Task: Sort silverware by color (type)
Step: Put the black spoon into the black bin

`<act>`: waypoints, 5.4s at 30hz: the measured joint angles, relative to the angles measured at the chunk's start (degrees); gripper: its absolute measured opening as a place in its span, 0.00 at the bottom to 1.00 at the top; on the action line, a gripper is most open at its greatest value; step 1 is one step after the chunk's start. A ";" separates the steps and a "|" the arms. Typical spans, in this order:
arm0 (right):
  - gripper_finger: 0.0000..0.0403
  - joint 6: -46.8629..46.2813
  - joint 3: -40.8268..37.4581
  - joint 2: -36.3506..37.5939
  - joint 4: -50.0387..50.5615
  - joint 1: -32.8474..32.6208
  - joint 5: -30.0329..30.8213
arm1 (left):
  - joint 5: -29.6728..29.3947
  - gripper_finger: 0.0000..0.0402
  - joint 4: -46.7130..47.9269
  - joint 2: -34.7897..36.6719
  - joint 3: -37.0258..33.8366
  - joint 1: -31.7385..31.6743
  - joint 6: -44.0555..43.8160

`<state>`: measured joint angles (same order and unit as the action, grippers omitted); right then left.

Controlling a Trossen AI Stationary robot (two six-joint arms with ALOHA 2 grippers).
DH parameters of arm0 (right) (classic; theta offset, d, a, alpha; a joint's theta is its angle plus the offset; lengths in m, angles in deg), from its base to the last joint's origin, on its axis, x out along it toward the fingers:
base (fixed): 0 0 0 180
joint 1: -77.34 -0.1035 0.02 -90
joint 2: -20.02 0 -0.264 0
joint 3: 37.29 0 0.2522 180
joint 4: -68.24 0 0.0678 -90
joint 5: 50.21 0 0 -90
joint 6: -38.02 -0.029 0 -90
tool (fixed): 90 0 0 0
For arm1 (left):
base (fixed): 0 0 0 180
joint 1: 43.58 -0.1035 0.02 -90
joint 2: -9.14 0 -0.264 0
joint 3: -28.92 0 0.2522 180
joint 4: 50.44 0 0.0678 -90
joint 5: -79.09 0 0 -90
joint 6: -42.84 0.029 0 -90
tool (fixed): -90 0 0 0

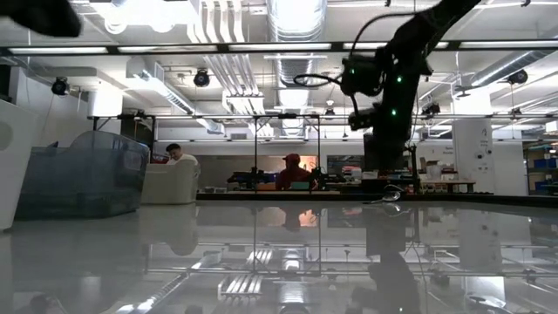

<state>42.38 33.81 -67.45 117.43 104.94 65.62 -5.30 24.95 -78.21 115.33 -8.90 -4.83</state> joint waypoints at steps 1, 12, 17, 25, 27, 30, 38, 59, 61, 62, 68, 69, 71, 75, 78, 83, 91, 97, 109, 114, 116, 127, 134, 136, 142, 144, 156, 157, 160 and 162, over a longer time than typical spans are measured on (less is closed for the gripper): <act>0.34 1.60 0.00 -0.44 -0.50 2.12 -3.20 | -1.82 0.22 0.02 -0.07 0.92 -0.27 1.69; 0.34 35.45 0.00 -5.45 -3.51 14.11 -11.07 | -21.60 0.23 2.07 -0.03 8.50 -3.43 14.11; 0.34 42.26 -0.02 -7.43 -6.71 14.39 -12.01 | -23.80 0.23 3.32 -0.03 9.63 -4.44 15.68; 0.34 53.13 -0.02 -9.21 -12.56 14.33 -12.55 | -24.65 0.23 3.43 -0.01 9.87 -4.49 14.75; 0.34 54.21 -0.02 -9.31 -13.42 14.33 -12.49 | -24.65 0.23 3.50 -0.01 9.87 -4.49 14.32; 0.34 53.98 0.12 -9.29 -13.27 14.33 -12.44 | -24.65 0.23 3.93 -0.01 9.87 -4.49 14.19; 0.34 56.56 0.34 -9.73 -11.97 14.33 -17.05 | -24.72 0.23 4.65 -0.01 9.87 -4.51 14.18; 0.29 58.10 5.77 -15.12 -5.19 15.69 -21.98 | -29.27 0.23 4.80 -0.01 9.87 -4.87 16.68; 0.29 56.42 7.81 -16.95 -1.68 15.69 -22.24 | -29.27 0.23 4.78 -0.01 9.87 -4.88 16.65; 0.29 55.66 8.99 -18.00 0.01 15.78 -22.32 | -29.27 0.23 4.76 -0.01 9.87 -4.88 16.59; 0.27 52.92 15.00 -23.05 7.23 15.78 -22.85 | -29.25 0.23 4.71 -0.01 9.87 -4.89 15.12; 0.26 52.33 16.17 -23.68 8.33 15.78 -23.03 | -29.24 0.23 4.66 -0.01 9.87 -4.88 14.89; 0.21 51.58 18.55 -24.94 11.01 15.75 -23.26 | -29.24 0.23 4.61 -0.01 9.85 -4.90 14.23; 0.06 47.90 22.93 -26.54 16.58 15.67 -23.42 | -29.22 0.23 4.61 -0.01 9.85 -4.89 14.14; 0.03 44.36 24.74 -26.45 18.63 15.69 -23.65 | -29.24 0.23 4.61 -0.01 9.85 -4.90 14.12; 0.03 39.29 24.97 -23.83 18.67 15.87 -31.12 | -30.06 0.23 4.58 -0.05 9.85 -4.88 13.67; 0.02 33.14 24.64 -17.38 15.75 13.62 -48.79 | -42.88 0.23 4.41 -0.05 8.91 -4.31 8.26; 0.02 30.24 24.28 -14.13 10.43 6.99 -49.20 | -53.82 0.23 3.38 -0.05 1.87 -3.88 -4.45; 0.02 24.69 21.31 -12.41 -17.20 -11.61 -35.14 | -75.59 0.23 -28.16 -0.05 -15.34 -4.16 -6.21; 0.02 23.33 20.03 -12.52 -29.88 -17.61 -25.59 | -89.69 0.23 -31.16 -0.03 -16.10 -4.16 -8.04; 0.02 23.09 19.43 -12.52 -35.65 -19.09 -22.27 | -94.64 0.23 -31.17 -0.05 -16.10 -4.16 -9.74; 0.02 20.59 17.20 -12.74 -51.62 -22.14 -15.17 | -95.69 0.23 -31.65 -0.36 -16.14 -4.86 -13.11; 0.02 22.45 17.16 -12.87 -52.03 -24.67 -15.93 | -95.67 0.23 -31.66 -0.05 -16.14 -6.77 -13.11; 0.02 23.63 17.16 -12.87 -51.98 -25.32 -15.74 | -95.67 0.23 -31.68 0.10 -16.14 -7.23 -13.11; 0.02 24.20 17.16 -12.85 -52.01 -26.08 -16.01 | -95.65 0.23 -32.09 0.10 -16.12 -7.44 -13.11; 0.02 24.22 17.16 -12.87 -51.99 -26.08 -16.78 | -95.65 0.23 -32.09 0.15 -16.12 -7.53 -13.11; 0.02 24.76 17.18 -12.87 -52.10 -26.59 -18.32 | -95.23 0.08 -32.27 0.80 -16.12 -7.74 -13.02; 0.02 24.84 17.18 -12.86 -52.12 -26.58 -18.28 | -95.17 0.05 -32.34 0.88 -16.12 -7.74 -13.14; 0.02 24.98 17.27 -12.85 -52.04 -26.63 -18.30 | -94.84 0.02 -32.71 1.10 -16.01 -7.74 -13.27; 0.02 24.70 17.29 -12.85 -51.60 -26.69 -18.28 | -94.60 0.01 -32.72 1.13 -16.01 -7.72 -13.26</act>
<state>67.08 51.10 -80.30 65.83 78.25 47.35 -99.90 -7.78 -77.08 99.32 -16.62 -18.09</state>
